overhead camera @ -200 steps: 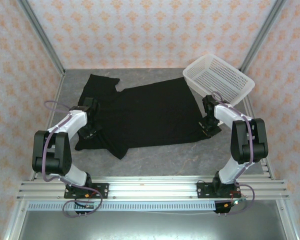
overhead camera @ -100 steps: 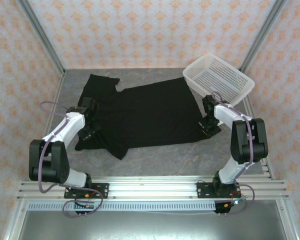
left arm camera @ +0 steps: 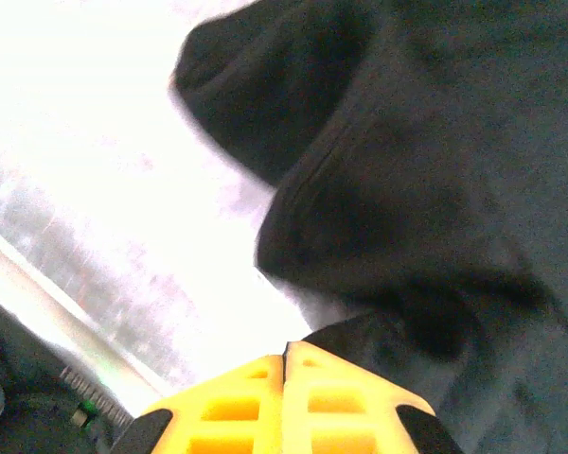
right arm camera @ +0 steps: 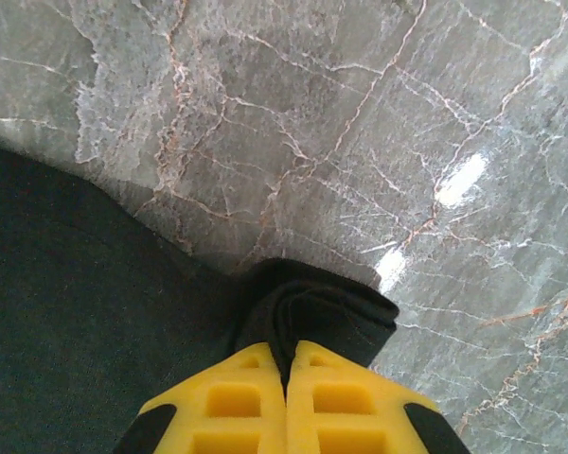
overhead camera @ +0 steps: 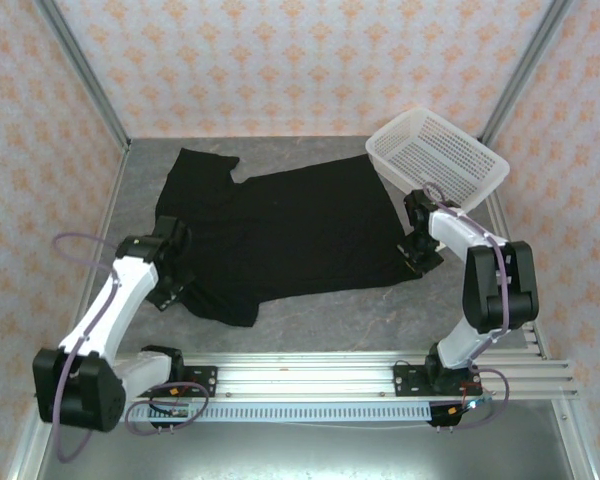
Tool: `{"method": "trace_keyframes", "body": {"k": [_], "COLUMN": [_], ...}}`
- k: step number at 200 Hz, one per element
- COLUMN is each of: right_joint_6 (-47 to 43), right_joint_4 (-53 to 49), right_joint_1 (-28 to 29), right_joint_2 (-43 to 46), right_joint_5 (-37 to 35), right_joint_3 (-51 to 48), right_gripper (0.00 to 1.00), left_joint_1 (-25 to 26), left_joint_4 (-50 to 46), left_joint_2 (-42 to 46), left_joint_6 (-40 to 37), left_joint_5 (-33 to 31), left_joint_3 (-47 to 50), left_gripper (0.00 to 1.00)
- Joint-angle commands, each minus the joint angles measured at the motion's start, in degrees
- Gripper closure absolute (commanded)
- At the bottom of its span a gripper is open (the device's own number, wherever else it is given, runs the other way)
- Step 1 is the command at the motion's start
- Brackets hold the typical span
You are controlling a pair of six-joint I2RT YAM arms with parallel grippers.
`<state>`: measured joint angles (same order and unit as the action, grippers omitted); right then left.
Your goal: Fold and stack the t-shirts
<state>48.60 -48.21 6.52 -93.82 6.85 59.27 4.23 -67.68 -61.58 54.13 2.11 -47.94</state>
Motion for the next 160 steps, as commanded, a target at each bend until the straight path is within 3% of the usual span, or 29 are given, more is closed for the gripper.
{"method": "trace_keyframes", "body": {"k": [1, 33, 67, 99, 160], "right_joint_6": [-1.05, -1.45, -1.88, -2.55, -5.27], "right_joint_4": [-2.2, -1.98, -3.13, -5.15, -9.54], "right_joint_1": [0.46, 0.68, 0.95, 0.95, 1.18], "right_joint_2": [2.33, 3.61, 5.97, 9.24, 13.67], "right_joint_5": [-2.63, -2.58, -3.07, -4.23, -6.09], "right_joint_3": [-0.35, -2.16, -3.43, -4.42, -1.3], "right_gripper": [1.0, 1.0, 1.0, 1.0, 1.0], "left_joint_1": [1.25, 2.26, 3.84, 7.22, 7.33], "left_joint_4": [-9.38, -13.26, -14.6, -19.3, -21.53], "left_joint_2": [6.2, 13.09, 14.4, 16.87, 21.32], "left_joint_6": [6.88, 10.45, 11.91, 15.27, 18.63], "left_joint_5": [2.39, 6.72, 8.94, 8.18, 8.97], "left_joint_3": [2.97, 6.22, 5.62, 0.36, -10.83], "left_gripper": [1.0, 1.0, 1.0, 1.0, 1.0]}}
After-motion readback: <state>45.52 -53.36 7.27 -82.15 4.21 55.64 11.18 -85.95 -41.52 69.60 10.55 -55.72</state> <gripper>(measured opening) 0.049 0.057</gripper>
